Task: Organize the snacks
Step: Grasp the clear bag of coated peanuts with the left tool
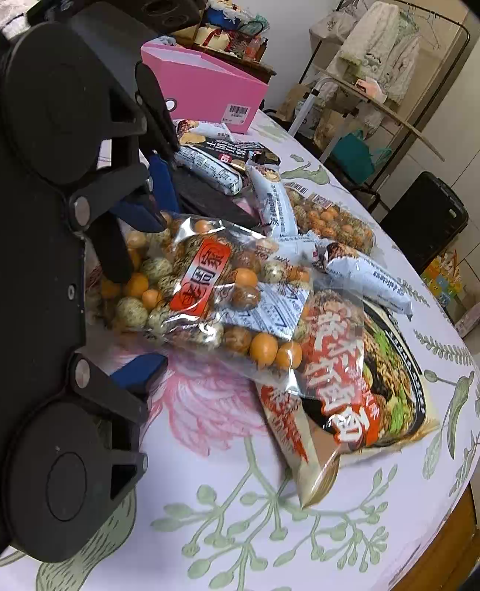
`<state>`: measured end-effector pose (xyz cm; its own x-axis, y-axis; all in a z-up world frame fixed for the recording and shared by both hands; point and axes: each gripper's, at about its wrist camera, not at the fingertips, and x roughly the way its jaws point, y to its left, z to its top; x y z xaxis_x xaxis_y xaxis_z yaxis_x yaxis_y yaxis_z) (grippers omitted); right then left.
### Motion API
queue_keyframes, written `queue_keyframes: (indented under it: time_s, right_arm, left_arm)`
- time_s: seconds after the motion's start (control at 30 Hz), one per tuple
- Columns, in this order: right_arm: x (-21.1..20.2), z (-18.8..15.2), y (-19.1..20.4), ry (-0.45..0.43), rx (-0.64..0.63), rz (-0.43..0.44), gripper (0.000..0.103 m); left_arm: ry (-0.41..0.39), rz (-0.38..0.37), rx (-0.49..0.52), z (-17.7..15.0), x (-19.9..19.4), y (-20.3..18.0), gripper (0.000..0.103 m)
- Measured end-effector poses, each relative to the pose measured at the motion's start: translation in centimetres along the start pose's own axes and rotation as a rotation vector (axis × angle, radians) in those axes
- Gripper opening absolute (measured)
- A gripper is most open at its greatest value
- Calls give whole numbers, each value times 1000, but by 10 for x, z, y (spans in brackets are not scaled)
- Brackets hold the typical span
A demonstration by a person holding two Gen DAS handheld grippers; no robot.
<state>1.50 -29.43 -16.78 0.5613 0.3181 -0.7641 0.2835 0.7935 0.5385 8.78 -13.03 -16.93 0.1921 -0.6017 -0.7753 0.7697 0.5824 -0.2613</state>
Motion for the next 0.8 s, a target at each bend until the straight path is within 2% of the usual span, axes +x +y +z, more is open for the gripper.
queue_keyframes:
  time_s: [0.03,0.1,0.27,0.43,0.8]
  right_arm:
    - [1,1,-1,-2,0,-20,61]
    - [-1,1,1,-8,-6,-27,58]
    - [-4,3,11,13,-31,-44,57]
    - [-15,7,26,32,-59,-40,56]
    - [-29,15,83,93,-165,-44,56]
  left_arm:
    - [3,1,-20,1,2,1,79]
    - [21,-6,-41,3,3,1,78]
    - [91,-26,-86,8,-1,2,77]
    - [121,-7,-58,9,-17,-7,77]
    - [141,8,-126,11,-69,-3,77]
